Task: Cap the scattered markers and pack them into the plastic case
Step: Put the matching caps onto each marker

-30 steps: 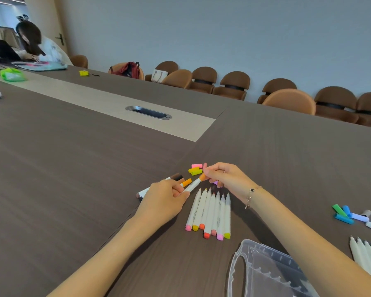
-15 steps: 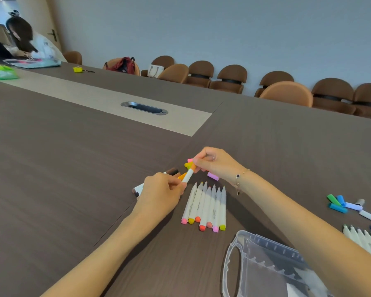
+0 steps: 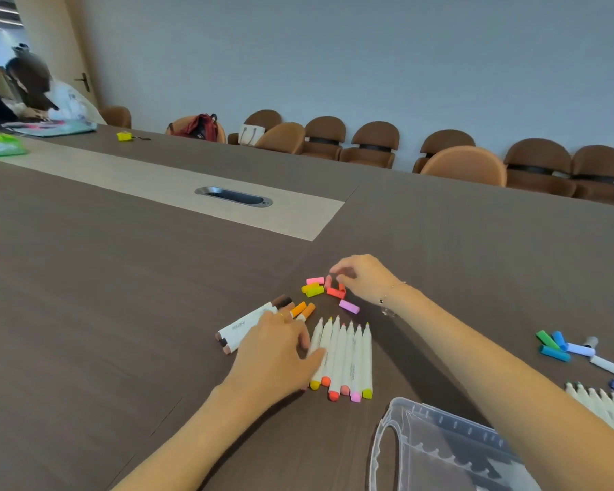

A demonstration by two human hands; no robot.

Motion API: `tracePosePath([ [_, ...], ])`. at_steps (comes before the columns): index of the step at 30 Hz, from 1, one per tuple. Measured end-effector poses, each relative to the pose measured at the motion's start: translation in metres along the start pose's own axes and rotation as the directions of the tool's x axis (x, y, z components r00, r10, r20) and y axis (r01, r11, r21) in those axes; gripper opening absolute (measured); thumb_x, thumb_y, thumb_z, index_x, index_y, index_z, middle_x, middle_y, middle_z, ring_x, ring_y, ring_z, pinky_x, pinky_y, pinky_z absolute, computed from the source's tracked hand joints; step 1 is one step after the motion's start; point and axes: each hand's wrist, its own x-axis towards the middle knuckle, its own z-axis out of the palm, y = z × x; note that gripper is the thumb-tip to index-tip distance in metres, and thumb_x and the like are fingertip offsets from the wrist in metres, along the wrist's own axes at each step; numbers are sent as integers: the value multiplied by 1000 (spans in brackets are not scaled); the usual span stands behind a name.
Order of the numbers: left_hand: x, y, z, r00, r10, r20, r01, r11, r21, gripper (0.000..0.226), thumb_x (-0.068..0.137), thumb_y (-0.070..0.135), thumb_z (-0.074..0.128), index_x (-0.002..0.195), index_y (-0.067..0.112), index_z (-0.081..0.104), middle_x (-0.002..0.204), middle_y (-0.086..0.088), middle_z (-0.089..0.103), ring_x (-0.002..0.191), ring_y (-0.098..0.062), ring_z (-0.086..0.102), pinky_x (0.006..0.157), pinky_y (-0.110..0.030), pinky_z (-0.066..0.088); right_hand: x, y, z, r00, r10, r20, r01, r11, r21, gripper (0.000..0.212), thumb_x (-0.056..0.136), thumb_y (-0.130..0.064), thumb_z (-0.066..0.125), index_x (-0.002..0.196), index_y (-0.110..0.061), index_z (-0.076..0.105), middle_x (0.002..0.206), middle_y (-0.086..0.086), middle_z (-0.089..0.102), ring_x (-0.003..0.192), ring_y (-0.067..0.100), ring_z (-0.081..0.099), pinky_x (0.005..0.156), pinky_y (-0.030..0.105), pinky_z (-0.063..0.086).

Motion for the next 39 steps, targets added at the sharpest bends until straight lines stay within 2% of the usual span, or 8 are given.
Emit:
tracePosePath([
  [5,-2,-3,0,995,-64,75,63,998,9,29,79,54,59,84,26,64,88,9,58,79,-7,53,68,-22,50,33,-9,24,994,-74,80,84,990,-117,29,95,-19,53,121,-13,64,126,4,62,118,20,54,104,34,41],
  [11,0,-5,10,985,-129,113,146,976,-159,23,84,48,60,86,26,67,75,10,59,74,-6,58,69,-24,52,37,-1,30,1000,-12,-8,11,995,-94,24,89,-31,61,104,-16,72,107,3,69,104,19,58,95,37,48],
  [14,2,-4,15,989,-121,83,135,969,-208,24,87,50,58,88,27,67,73,12,56,66,-5,52,61,-19,44,22,-2,20,996,21,-89,-11,993,120,22,90,-31,60,102,-13,67,87,4,71,76,11,63,83,32,54],
  [17,2,-2,15,994,-76,74,91,970,-227,24,88,47,57,91,27,70,74,12,60,67,-5,54,61,-18,44,0,-4,4,993,22,-116,15,950,312,20,93,-29,56,104,-13,63,82,1,72,74,6,64,75,21,50],
  [21,6,-9,9,993,-119,-26,106,953,-285,22,90,41,57,94,25,70,78,8,62,69,-7,56,65,-20,47,-32,-2,-15,995,17,97,-78,729,680,22,94,-24,56,105,-9,67,88,14,64,75,10,58,68,18,50],
  [24,8,-14,5,980,-189,-66,154,923,-351,21,91,38,57,93,22,71,78,10,63,66,-6,57,64,-18,48,-49,-4,-17,987,-54,150,-81,638,766,22,96,-14,51,106,-2,65,77,11,52,66,11,48,60,17,46],
  [30,8,-11,-4,979,-193,-70,158,926,-343,21,89,39,60,97,24,73,85,7,62,65,-10,57,61,-15,44,-59,-12,-12,997,-19,69,-41,648,761,17,95,-16,53,101,-4,64,69,-3,60,60,9,49,54,15,43],
  [39,7,-7,-5,977,-210,-28,186,914,-361,22,89,38,60,100,23,71,84,11,59,67,-10,57,65,-17,49,-56,-7,-7,996,88,-5,-58,700,712,18,96,-20,50,97,-14,68,81,3,59,70,12,49,57,14,43],
])
